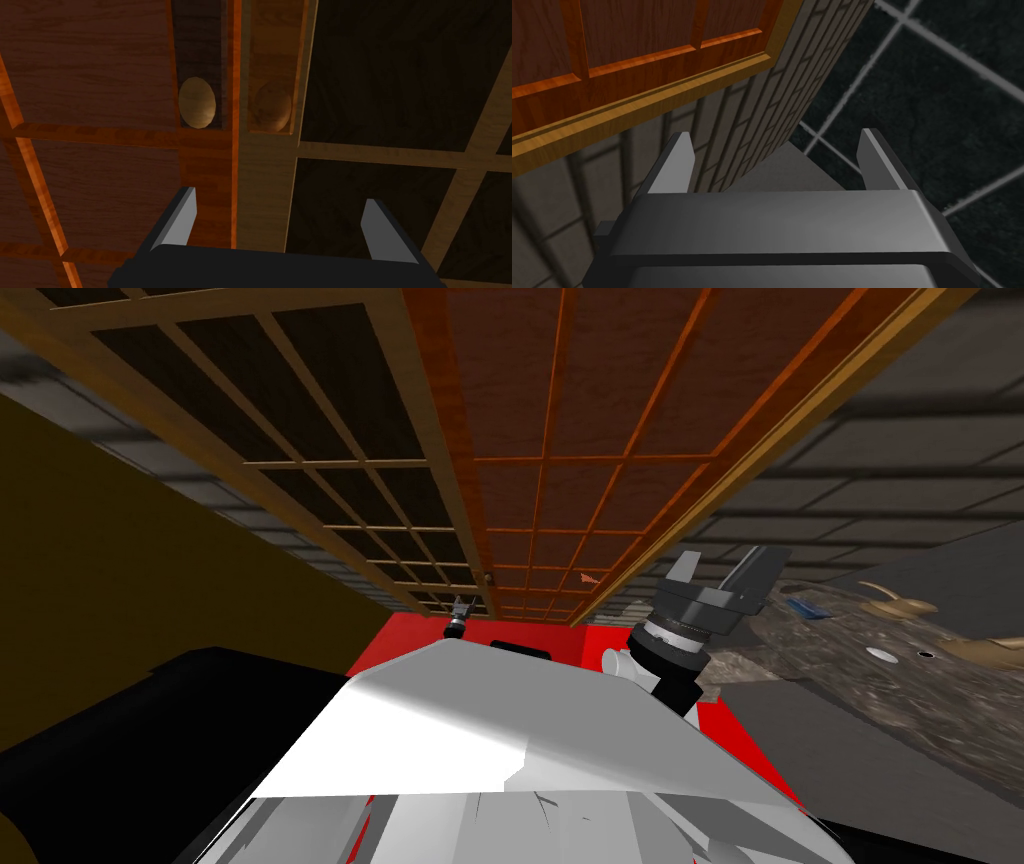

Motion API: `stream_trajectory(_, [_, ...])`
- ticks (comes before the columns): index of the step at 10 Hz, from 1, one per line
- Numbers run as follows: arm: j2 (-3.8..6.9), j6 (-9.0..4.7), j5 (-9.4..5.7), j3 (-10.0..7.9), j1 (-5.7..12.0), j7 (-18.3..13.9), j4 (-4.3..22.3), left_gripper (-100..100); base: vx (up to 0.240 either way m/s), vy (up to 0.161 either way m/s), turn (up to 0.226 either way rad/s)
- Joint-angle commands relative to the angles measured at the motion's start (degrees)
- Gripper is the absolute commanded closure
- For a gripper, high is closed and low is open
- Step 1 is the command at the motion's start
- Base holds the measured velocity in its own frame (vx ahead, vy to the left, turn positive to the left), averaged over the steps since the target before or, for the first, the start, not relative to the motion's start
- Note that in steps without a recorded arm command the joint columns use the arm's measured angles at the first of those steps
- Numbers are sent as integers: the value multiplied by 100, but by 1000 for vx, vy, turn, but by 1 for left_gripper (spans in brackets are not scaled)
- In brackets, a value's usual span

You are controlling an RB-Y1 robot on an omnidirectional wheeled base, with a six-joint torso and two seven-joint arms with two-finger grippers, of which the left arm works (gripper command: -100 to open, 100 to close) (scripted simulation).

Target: Pull the door open

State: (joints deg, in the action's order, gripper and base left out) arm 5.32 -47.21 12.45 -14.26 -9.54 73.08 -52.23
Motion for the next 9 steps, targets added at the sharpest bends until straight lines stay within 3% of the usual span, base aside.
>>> stream_trajectory(1, [0,0,0,0,0,0,0,-100,65,9,-16])
stream_trajectory(6, [70,35,-95,-252,-264,107,210,-100,-158,30,31])
stream_trajectory(9, [120,79,-196,-493,-448,198,380,-100,-195,19,14])
